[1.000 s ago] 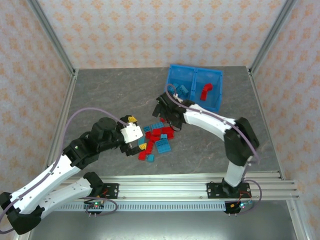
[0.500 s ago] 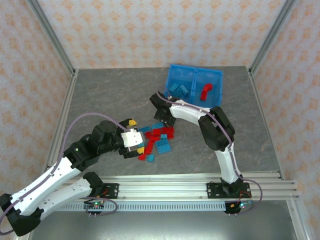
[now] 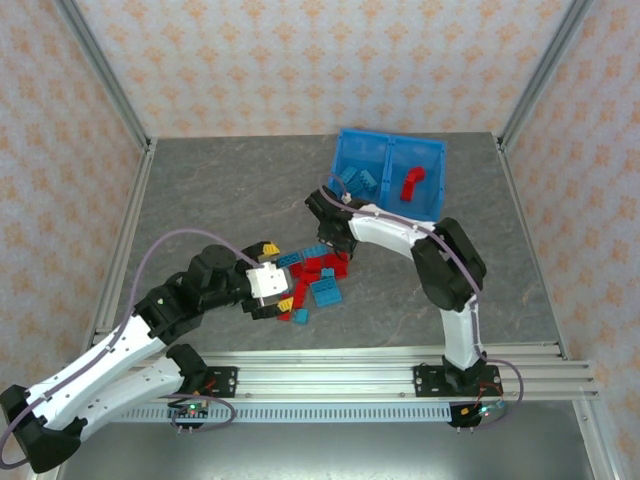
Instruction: Sort the legos into containers by color
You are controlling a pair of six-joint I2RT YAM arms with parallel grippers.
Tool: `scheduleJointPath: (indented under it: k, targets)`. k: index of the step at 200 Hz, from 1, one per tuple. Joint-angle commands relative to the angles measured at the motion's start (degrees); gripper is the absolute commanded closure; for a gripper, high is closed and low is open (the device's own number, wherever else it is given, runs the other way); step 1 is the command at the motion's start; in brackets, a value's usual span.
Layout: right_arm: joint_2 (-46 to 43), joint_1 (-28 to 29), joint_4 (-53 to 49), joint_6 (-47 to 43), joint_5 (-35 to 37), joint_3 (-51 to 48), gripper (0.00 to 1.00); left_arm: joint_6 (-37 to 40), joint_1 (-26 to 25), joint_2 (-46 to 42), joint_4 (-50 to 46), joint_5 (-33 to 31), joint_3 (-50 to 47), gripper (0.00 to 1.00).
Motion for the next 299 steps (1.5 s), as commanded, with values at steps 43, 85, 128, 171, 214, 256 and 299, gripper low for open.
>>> scheduleJointPath:
  k: [43,85,128,171,214,256,299]
  targets:
    - [-22.5,5.8,-6.3,-8.3,17.9,-4.2,0.73,-0.4,-2.4,-4.7,6.4,-1.6,-3.9,0.0]
    - [-29.3,-3.1,-6.4,-18.3,24.4,-7.5,0.73,-4.3,-2.4,-6.9,9.6,0.8,-3.3,0.0]
    - [-21.7,-19.2,-5.3,-25.8,12.2,-4.1,0.73,-5.1,-2.4,-5.3,9.1,4.8,-1.6,0.0]
    - [-7.1,-29.1,-3.5,-26.1,-1.0,3.8,0.73,-3.8,-2.4,-5.6,8.0,1.4,-2.1,0.0]
    - [4.4,-31.3,-4.5,-27.7,-4.9,14.5,0.7,-3.3,-2.4,-4.7,7.9,0.3,-2.2,0.0]
    - [8.2,-32.2,-6.9,-28.6,-5.5,21.2,0.52,-3.2,-2.4,-4.3,8.1,-0.6,-2.5,0.0]
    - [-0.4,-32.1,-6.5,-27.4,-6.5,16.6,0.48,-3.1,-2.4,-4.2,8.1,-0.8,-2.5,0.0]
